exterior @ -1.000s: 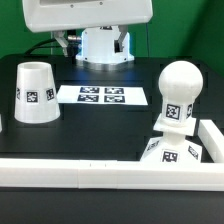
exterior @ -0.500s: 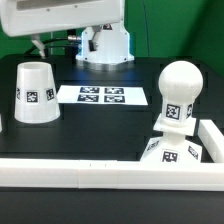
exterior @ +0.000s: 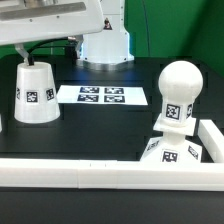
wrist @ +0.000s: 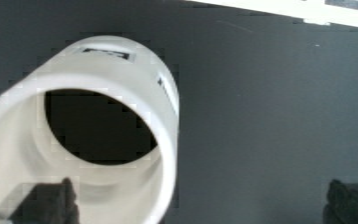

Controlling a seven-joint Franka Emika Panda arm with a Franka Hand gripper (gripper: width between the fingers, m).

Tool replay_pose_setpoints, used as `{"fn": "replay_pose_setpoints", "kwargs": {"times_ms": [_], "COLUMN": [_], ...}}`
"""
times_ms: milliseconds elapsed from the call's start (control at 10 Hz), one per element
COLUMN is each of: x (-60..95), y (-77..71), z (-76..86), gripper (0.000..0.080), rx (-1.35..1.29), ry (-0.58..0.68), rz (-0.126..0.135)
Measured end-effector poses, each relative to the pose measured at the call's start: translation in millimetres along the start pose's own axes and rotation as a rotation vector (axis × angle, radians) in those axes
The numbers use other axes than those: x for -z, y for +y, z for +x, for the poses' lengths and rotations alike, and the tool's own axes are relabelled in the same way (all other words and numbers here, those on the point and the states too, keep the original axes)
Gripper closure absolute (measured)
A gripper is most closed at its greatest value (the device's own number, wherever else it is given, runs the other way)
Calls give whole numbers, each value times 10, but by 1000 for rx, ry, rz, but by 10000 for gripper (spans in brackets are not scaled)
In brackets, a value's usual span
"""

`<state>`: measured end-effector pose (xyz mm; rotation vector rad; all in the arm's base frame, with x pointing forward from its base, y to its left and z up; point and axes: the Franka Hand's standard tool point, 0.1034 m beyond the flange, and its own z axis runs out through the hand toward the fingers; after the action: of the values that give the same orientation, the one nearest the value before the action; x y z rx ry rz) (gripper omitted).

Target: Assemble lamp

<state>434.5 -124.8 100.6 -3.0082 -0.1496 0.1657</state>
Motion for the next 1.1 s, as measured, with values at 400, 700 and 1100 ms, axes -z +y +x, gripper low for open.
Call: {"fn": "replay_pose_setpoints", "kwargs": {"times_ms": [400, 700, 1100], "x": [-174, -238, -286], "y": [9, -5, -1], "z": [-43, -64, -79], "gripper": [100, 281, 618], "rx": [-1, 2, 1], "ry": [-26, -39, -50], "rz": [-2, 0, 2]}}
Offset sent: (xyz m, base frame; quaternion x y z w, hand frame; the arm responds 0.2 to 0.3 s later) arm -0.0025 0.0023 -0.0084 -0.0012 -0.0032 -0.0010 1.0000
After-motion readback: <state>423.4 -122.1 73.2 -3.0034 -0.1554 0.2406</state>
